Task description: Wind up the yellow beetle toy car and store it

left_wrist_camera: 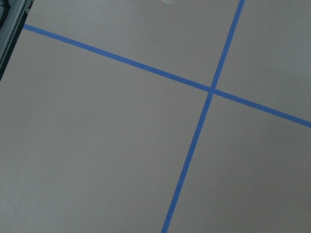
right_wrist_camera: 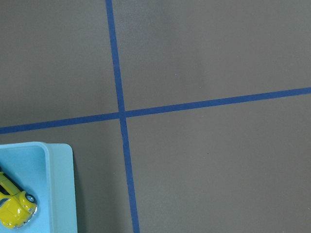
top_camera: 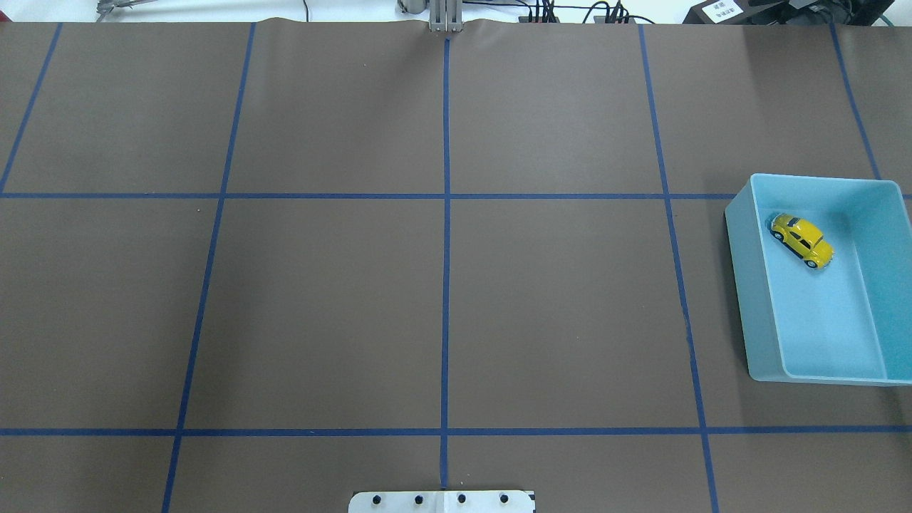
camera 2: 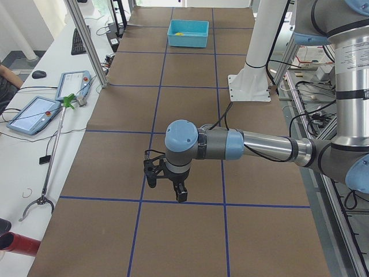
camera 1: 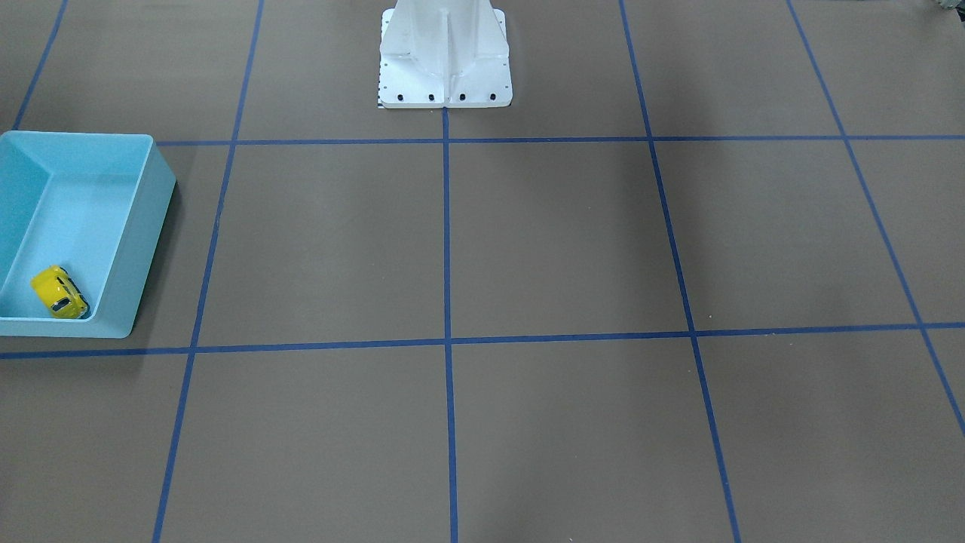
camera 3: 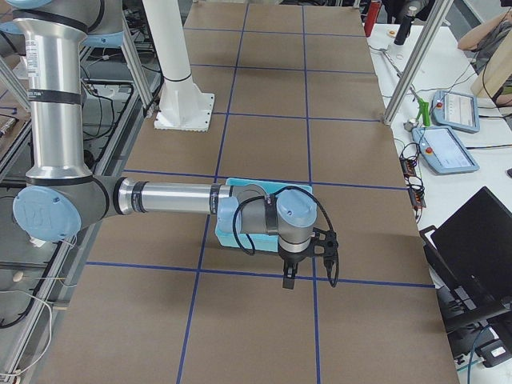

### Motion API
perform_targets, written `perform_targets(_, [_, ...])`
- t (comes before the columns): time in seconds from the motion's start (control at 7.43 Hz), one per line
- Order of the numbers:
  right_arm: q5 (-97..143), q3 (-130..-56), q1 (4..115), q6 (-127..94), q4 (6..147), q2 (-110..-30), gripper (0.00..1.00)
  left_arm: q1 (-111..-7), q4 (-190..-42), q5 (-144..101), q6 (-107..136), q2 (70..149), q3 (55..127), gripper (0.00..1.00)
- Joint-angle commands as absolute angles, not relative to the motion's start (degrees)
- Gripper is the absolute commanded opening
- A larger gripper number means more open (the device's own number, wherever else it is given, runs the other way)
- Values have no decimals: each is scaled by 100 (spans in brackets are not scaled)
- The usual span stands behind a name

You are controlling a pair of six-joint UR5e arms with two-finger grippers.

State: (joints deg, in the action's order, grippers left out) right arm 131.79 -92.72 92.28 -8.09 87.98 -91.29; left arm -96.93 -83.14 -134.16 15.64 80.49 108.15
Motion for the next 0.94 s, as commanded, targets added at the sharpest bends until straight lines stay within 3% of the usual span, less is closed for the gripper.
perform_targets(0.0, [13201,-9369,9229,-809,8807,-9193,100,-9694,-8306,-13421,1564,8051,10819,100])
perform_targets(0.81, [13192,-9589,9229,-809,8807,-9343,100,-9677,-8350,-13447,1564,8068,10811,100])
